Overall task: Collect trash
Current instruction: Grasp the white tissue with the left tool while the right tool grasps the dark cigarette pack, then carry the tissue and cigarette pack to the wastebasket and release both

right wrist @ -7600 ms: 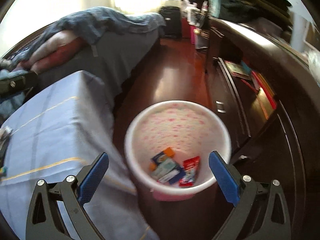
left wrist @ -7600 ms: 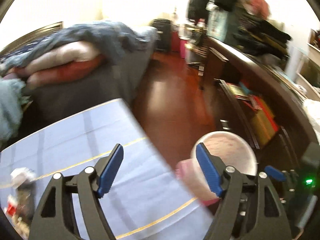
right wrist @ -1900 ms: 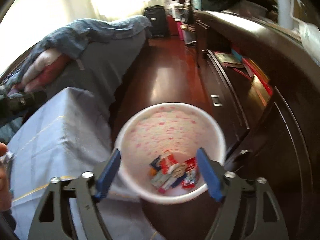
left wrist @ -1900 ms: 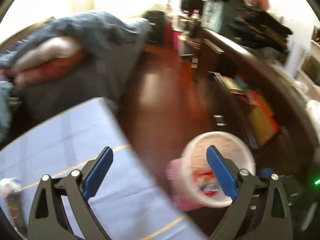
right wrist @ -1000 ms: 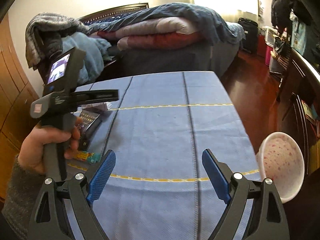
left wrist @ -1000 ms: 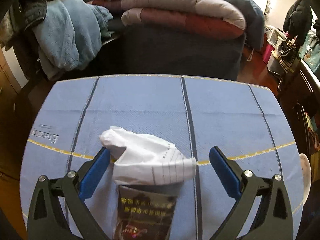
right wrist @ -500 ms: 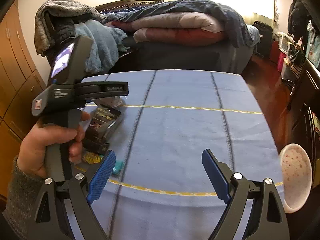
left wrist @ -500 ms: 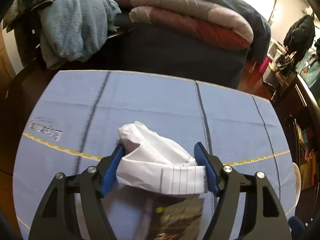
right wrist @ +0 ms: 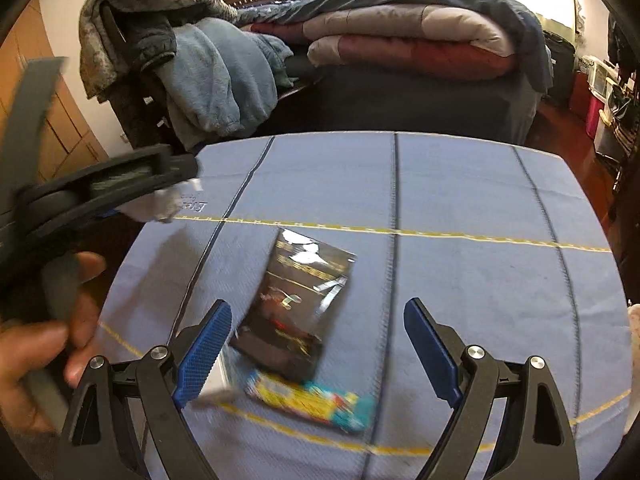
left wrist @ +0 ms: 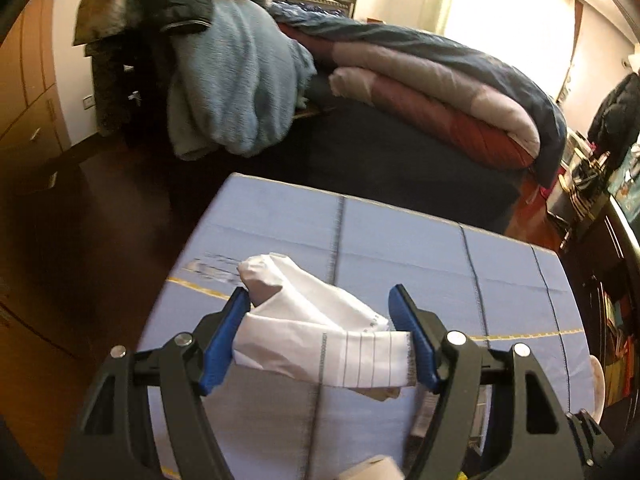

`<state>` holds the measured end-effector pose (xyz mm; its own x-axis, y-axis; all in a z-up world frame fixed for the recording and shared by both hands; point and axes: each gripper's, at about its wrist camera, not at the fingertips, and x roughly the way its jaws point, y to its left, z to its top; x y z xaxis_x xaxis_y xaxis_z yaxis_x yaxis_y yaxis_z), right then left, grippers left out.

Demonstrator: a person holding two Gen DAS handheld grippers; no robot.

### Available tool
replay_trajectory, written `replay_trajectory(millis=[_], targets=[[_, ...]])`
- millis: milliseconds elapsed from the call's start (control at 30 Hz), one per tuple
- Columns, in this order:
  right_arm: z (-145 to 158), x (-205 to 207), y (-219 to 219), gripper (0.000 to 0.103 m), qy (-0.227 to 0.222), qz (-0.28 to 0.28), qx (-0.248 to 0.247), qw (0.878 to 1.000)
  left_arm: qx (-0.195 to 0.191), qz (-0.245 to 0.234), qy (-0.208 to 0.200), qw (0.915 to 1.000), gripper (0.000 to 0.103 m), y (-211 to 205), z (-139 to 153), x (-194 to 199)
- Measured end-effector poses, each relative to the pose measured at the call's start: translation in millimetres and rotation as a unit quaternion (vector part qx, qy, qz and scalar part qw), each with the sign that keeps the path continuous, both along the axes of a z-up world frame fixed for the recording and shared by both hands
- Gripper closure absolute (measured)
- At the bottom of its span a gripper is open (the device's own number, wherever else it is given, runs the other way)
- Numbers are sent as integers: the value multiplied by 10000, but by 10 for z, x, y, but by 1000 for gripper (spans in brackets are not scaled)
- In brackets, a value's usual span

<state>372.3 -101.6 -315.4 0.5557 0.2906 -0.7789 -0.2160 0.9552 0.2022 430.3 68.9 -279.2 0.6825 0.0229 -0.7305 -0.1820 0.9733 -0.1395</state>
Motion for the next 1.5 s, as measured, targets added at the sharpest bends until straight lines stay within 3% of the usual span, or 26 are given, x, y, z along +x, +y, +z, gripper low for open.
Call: replay_trajectory(millis=[133, 500, 967, 1500], targets=[[-97, 105, 142, 20, 147, -115, -69, 9998, 80, 114, -76, 9999, 31, 173, 39, -53], [-235, 277, 318, 49, 320, -201, -249, 9990, 57, 234, -88, 9997, 31, 374, 35, -130], [-1, 134, -107, 52, 90, -444, -19, 9990, 88, -59, -182, 9998, 31, 35, 163, -192], [147, -289, -1093, 54, 40, -1011, 350, 9943, 153, -775, -330, 9963, 31, -873, 408, -439]])
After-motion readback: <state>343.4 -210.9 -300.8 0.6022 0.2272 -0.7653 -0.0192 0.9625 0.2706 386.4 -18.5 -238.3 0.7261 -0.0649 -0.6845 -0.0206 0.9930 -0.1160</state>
